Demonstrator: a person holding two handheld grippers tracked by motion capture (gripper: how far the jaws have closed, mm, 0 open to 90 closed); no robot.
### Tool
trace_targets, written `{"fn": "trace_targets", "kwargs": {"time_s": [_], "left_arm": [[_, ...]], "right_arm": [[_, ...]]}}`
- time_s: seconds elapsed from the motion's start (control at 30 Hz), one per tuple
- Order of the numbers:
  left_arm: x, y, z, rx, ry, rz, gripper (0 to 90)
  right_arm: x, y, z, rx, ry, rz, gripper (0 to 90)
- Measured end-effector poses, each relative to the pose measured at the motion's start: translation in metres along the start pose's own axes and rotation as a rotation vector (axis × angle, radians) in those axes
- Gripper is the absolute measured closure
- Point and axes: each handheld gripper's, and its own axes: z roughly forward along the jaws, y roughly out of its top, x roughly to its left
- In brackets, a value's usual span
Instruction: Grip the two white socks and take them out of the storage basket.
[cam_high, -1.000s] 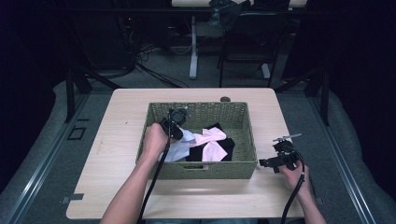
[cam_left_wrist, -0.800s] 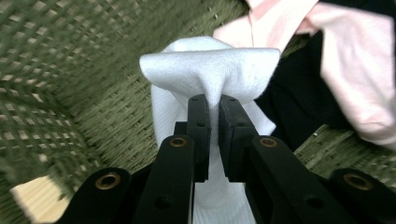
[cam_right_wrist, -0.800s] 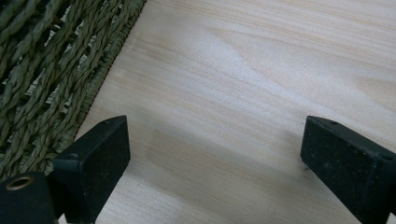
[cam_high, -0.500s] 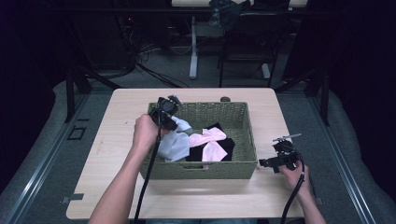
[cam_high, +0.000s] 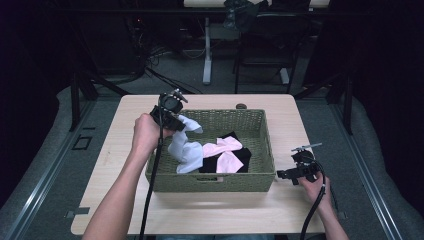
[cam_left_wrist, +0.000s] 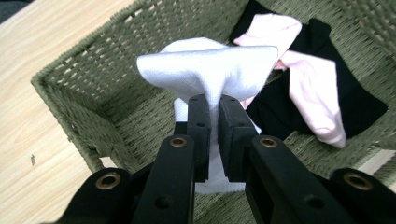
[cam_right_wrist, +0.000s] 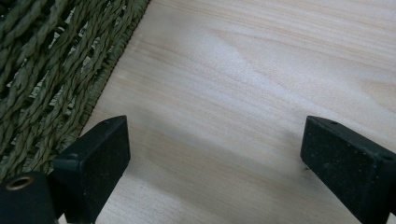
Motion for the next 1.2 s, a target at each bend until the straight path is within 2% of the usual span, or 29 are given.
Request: {"fn": "trace_targets", "kwargs": {"time_s": [0.5,0.57,0.67,0.9,1.2], "left_arm": [[0.007,0.016,-0.027,-0.029,0.015,0.009,84.2],[0.009,0.019,-0.032,-0.033,0.031,0.009,84.2],[0.012,0.023,-0.039,-0.057,0.038,-0.005,84.2],[0.018,0.029,-0.053,-0.059,0.058,-0.010,84.2],[0.035,0.030,-0.076,-0.066,0.104,-0.049,84.2]], "right_arm": [[-0.003,-0.001,0.000,0.010,-0.010,0.004,8.0],[-0.004,-0.001,-0.001,0.005,-0.009,0.003,8.0],[-0.003,-0.001,-0.001,0.004,-0.011,0.004,8.0],[-0.002,-0.001,0.000,0.000,-0.014,-0.004,8.0],[-0.002,0.000,0.000,0.006,-0.009,-0.007,7.9]]}}
